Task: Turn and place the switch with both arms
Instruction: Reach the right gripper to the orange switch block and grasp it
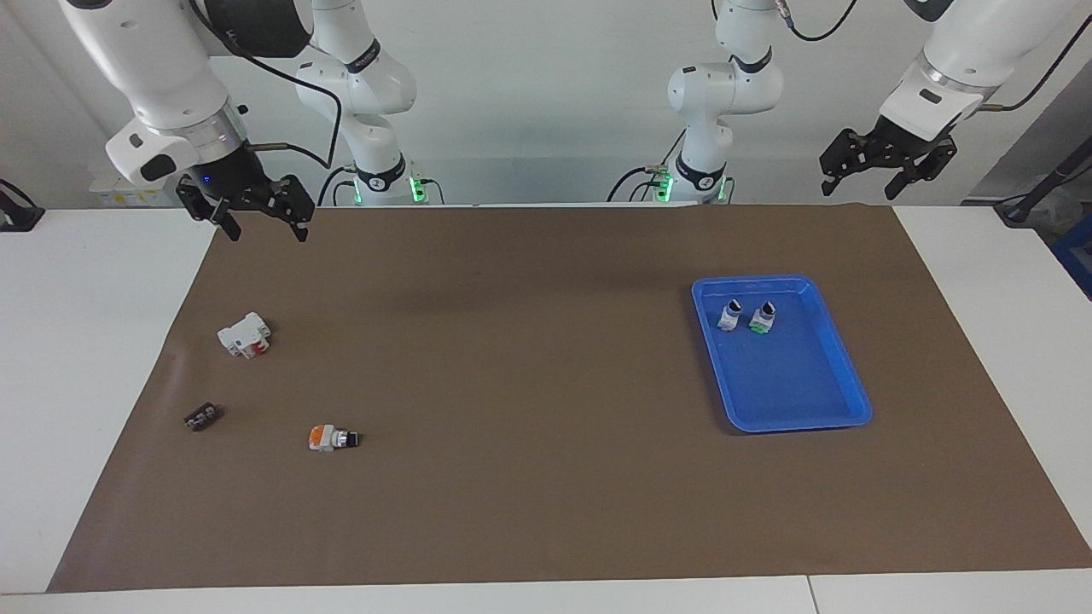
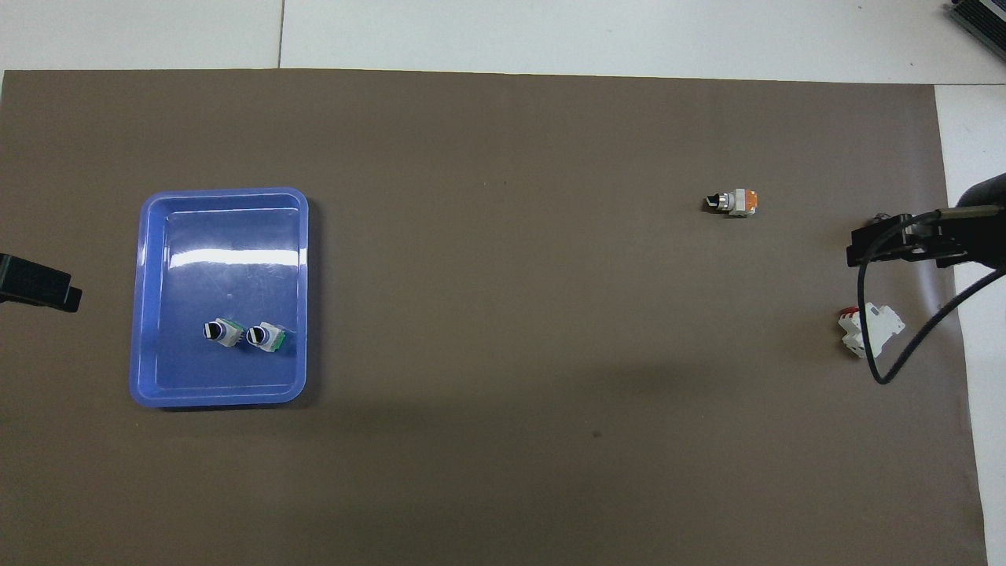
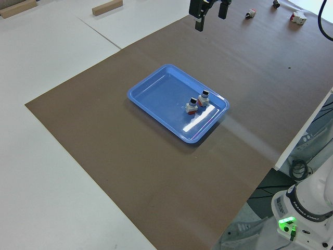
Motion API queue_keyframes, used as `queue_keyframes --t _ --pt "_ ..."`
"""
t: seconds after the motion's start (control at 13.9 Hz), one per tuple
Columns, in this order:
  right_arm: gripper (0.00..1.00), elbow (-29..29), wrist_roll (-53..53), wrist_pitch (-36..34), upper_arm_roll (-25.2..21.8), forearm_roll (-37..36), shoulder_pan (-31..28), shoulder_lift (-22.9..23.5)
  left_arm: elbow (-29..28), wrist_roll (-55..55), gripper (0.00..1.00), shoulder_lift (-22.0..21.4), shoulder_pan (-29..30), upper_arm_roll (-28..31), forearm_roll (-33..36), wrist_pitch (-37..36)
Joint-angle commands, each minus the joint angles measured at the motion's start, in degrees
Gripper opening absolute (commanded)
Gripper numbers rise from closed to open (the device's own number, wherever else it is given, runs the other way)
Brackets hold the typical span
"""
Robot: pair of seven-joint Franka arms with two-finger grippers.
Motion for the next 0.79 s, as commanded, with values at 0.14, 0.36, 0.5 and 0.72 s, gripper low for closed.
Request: queue_keyframes --t 0.14,0.36,0.5,0.72 --pt "1.00 -4.91 -14.66 14.02 0.65 1.98 0.73 5.85 -1.54 0.00 1.00 -1.44 0.28 -0.12 0.12 0.06" --pt "1.00 -4.82 -32.47 22.19 1.09 2.16 0.73 12.09 -1.54 0.00 1.00 -1.44 0.28 -0.12 0.12 0.06" --pt "1.00 -4.91 -44.53 27.74 1.09 2.07 0.56 16.40 -1.54 0.00 1.00 -1.44 0.28 -0.12 0.12 0.06" --pt "1.00 -4.82 -62.54 35.73 1.09 2.25 0.38 21.94 -1.54 0.00 1.00 -1.44 0.28 -0.12 0.12 0.06"
